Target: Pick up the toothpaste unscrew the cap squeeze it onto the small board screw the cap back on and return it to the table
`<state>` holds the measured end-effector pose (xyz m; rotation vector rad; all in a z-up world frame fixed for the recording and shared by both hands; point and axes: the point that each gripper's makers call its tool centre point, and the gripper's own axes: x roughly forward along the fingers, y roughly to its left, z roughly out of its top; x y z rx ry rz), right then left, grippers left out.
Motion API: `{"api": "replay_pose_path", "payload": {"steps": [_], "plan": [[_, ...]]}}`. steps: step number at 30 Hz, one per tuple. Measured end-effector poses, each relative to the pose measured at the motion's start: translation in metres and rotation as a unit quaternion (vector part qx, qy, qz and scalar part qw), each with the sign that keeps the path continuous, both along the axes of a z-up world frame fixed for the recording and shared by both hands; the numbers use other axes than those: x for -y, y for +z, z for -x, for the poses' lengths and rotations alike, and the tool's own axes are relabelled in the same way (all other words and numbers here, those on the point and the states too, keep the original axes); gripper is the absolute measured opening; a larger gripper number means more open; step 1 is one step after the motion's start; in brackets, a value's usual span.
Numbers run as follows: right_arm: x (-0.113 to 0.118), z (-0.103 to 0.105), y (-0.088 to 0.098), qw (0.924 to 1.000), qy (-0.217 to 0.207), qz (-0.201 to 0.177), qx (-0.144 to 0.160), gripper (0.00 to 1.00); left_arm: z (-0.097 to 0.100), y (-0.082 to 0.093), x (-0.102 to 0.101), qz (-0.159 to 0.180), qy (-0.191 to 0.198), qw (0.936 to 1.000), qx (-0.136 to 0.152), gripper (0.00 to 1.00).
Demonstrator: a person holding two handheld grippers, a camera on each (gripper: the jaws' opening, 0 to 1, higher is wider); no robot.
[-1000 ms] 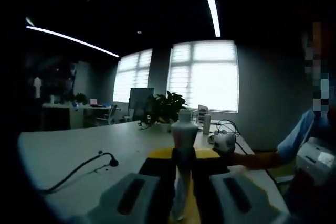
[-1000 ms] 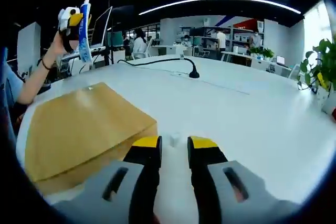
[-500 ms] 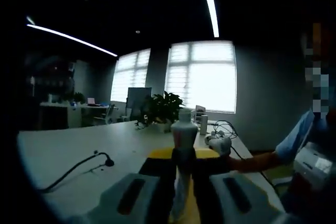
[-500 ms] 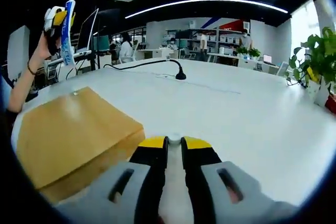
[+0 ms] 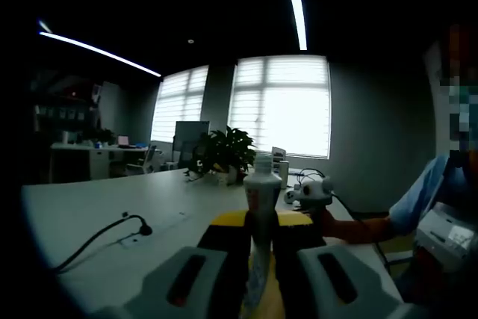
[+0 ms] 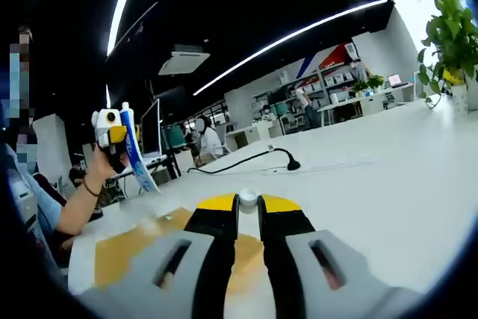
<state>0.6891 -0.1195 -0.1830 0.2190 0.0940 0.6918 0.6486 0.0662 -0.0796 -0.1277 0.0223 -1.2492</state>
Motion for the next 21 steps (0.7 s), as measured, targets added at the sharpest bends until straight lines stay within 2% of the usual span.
{"api": "replay_pose_path", "payload": {"steps": [3, 6, 8, 9, 10, 11, 13, 14, 15, 16, 18, 21], "plan": [[-0.006, 0.007, 0.005, 0.9998, 0.018, -0.003, 0.003, 0.11, 0.001, 0.001, 0.002, 0.005, -0.003, 1.0, -0.002, 0.1], [-0.007, 0.011, 0.019, 0.999, 0.026, -0.032, 0.015, 0.11, 0.002, -0.002, 0.007, 0.013, -0.011, 0.9998, -0.011, 0.1], [-0.006, 0.012, 0.032, 0.9963, 0.024, -0.076, 0.029, 0.11, 0.003, -0.004, 0.011, 0.01, -0.015, 0.9998, -0.013, 0.1], [-0.01, 0.017, 0.044, 0.99, 0.051, -0.126, 0.038, 0.11, 0.004, -0.005, 0.013, 0.007, -0.016, 0.9998, -0.012, 0.1], [-0.015, 0.022, 0.047, 0.9848, 0.078, -0.153, 0.022, 0.11, 0.005, -0.006, 0.016, 0.003, -0.019, 0.9998, -0.011, 0.1], [-0.017, 0.022, 0.046, 0.983, 0.091, -0.159, -0.004, 0.11, 0.006, -0.006, 0.017, 0.001, -0.02, 0.9997, -0.01, 0.1], [-0.019, 0.021, 0.056, 0.9833, 0.095, -0.155, 0.011, 0.11, 0.01, -0.005, 0.02, 0.0, -0.025, 0.9997, -0.006, 0.1], [-0.022, 0.025, 0.071, 0.9792, 0.107, -0.167, 0.043, 0.11, 0.013, -0.004, 0.022, 0.001, -0.029, 0.9996, -0.001, 0.1], [-0.025, 0.031, 0.086, 0.9734, 0.119, -0.186, 0.06, 0.12, 0.014, -0.003, 0.023, 0.002, -0.033, 0.9995, 0.001, 0.1], [-0.025, 0.033, 0.097, 0.9708, 0.123, -0.195, 0.067, 0.12, 0.016, -0.002, 0.025, 0.001, -0.036, 0.9993, 0.002, 0.1], [-0.03, 0.034, 0.112, 0.9737, 0.121, -0.182, 0.064, 0.11, 0.02, -0.004, 0.028, -0.009, -0.045, 0.9989, 0.007, 0.1], [-0.051, 0.05, 0.142, 0.9722, 0.153, -0.145, 0.102, 0.11, 0.023, -0.002, 0.029, -0.006, -0.05, 0.9987, 0.009, 0.1]]}}
